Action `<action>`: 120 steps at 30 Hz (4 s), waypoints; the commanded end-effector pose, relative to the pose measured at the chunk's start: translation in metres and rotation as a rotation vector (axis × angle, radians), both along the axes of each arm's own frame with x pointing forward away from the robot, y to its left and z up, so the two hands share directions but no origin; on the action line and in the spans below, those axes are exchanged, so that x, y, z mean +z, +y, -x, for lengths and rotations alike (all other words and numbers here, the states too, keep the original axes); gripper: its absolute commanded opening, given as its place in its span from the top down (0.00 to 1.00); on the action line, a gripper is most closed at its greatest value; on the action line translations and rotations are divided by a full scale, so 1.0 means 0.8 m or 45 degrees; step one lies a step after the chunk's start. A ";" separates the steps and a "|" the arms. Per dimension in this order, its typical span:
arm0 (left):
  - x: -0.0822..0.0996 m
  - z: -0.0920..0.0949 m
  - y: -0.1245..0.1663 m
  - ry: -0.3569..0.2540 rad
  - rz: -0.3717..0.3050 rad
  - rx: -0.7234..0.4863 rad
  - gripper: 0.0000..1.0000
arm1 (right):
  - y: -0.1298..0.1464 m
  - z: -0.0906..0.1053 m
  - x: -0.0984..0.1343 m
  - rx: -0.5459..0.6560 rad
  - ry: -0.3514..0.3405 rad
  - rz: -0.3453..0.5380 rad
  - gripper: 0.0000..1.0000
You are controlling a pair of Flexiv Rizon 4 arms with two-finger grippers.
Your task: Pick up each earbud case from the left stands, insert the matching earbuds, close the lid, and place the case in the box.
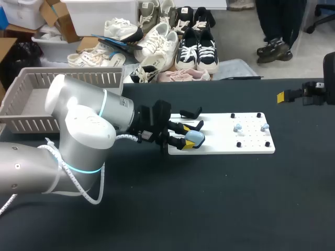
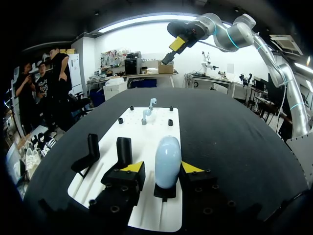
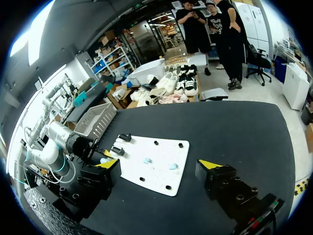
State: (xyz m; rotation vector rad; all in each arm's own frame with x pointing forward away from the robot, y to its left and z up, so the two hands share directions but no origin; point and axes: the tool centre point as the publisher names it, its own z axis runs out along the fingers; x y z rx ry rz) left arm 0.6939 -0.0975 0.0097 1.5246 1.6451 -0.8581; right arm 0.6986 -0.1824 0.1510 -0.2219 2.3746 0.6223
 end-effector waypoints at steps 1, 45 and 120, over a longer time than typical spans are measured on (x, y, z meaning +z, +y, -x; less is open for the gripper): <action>0.001 0.001 0.002 0.002 -0.001 -0.001 0.54 | -0.002 -0.001 -0.001 0.008 0.000 -0.006 0.00; 0.003 0.008 0.003 0.006 0.003 -0.011 0.87 | -0.002 -0.001 -0.001 0.008 0.000 -0.006 0.00; 0.116 -0.016 -0.067 -0.153 0.088 -0.056 1.00 | 0.151 0.018 -0.042 0.528 0.117 0.095 0.00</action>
